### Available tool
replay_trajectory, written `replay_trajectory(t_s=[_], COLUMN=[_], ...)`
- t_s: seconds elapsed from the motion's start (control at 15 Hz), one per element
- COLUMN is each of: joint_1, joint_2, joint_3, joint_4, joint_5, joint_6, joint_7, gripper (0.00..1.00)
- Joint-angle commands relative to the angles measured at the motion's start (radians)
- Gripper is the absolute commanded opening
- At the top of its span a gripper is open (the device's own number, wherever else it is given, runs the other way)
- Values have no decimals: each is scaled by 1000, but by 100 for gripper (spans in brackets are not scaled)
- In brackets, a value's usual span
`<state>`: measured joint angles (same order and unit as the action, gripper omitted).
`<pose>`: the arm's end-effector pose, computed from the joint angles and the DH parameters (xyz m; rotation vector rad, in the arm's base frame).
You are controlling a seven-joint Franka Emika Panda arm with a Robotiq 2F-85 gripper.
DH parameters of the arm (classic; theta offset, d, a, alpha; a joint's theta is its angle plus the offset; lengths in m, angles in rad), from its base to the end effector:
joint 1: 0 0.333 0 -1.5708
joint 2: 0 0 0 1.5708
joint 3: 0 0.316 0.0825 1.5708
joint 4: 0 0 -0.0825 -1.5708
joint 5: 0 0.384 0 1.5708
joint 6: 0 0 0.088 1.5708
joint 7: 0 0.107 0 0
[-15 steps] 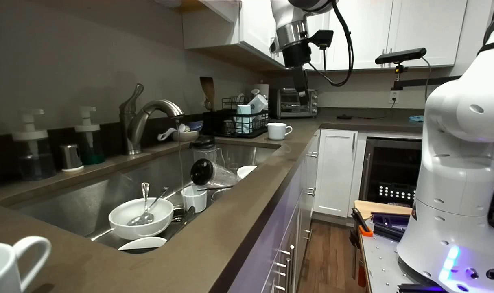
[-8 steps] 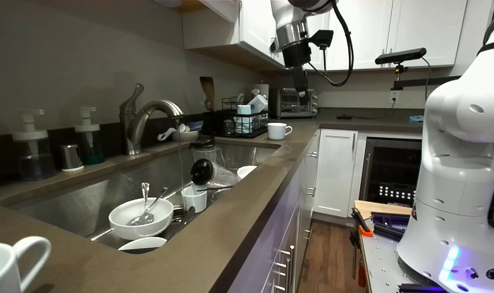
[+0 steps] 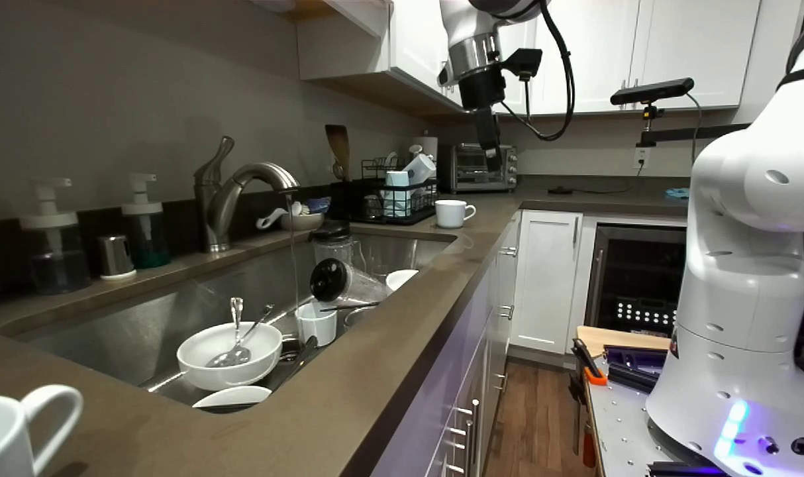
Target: Pick up the mug cup from the countertop, move it to the right and then move it to the left back on the countertop.
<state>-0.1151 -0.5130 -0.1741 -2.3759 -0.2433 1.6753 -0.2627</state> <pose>0.3535 -0.1353 0.4934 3.0230 0.0797 -0.3407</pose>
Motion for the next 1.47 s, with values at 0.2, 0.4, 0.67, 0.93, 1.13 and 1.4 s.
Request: replay_trajectory(t_s=[0.2, 0.4, 0.67, 0.93, 1.13, 1.4], joint_1=[22, 47, 125, 219, 286, 370], joint_2=[5, 17, 18, 27, 53, 132], joint_3=[10, 21, 60, 114, 145, 164], joint_4=[1, -1, -15, -55, -81, -86], joint_5=[0, 23, 77, 127, 160, 239], joint_6=[1, 21, 50, 148, 257, 406], joint_7=[0, -9, -32, -78, -139, -257], gripper=[100, 100, 100, 100, 100, 100])
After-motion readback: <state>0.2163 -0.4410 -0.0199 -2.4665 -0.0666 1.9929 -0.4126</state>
